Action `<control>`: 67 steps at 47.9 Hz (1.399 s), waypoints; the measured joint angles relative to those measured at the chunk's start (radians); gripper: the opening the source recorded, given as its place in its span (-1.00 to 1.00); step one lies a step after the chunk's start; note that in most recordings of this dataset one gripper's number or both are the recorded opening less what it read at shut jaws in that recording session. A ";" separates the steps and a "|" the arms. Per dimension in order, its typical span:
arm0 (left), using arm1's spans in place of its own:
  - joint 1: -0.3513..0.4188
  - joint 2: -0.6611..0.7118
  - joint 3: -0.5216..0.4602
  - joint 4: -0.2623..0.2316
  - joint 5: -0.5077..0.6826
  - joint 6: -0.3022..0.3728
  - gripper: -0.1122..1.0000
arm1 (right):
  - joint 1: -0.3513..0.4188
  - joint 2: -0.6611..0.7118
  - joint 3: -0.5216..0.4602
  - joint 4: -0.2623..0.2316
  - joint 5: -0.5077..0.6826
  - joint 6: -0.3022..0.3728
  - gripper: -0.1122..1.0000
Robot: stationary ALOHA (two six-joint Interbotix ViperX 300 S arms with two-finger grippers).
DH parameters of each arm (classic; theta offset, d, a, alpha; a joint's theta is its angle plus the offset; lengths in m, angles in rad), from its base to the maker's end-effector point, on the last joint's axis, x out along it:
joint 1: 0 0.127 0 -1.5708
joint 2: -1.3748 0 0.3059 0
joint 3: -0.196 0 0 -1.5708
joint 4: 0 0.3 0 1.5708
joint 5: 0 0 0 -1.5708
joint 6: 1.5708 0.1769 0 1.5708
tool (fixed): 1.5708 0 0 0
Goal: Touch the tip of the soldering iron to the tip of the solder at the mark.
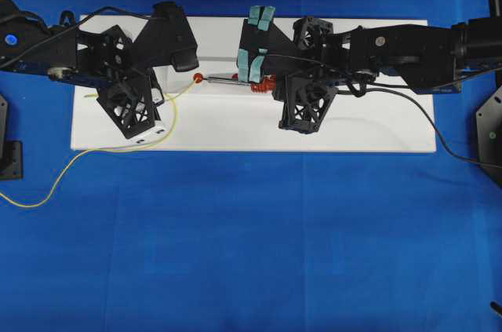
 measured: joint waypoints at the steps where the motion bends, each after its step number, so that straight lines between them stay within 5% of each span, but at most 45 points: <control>1: 0.000 0.000 0.000 -0.002 -0.002 0.000 -0.77 | -0.002 -0.002 0.000 0.002 0.000 0.000 -0.68; 19: 0.000 -0.023 0.006 -0.002 0.000 -0.002 -0.77 | -0.002 0.000 0.000 0.002 -0.002 0.002 -0.68; 46: -0.014 -0.287 0.143 0.000 0.011 -0.063 -0.77 | -0.002 0.000 0.000 0.000 -0.002 0.002 -0.68; 67: -0.026 -0.258 0.123 -0.002 0.005 -0.066 -0.77 | -0.002 -0.080 0.051 -0.021 -0.008 0.012 -0.68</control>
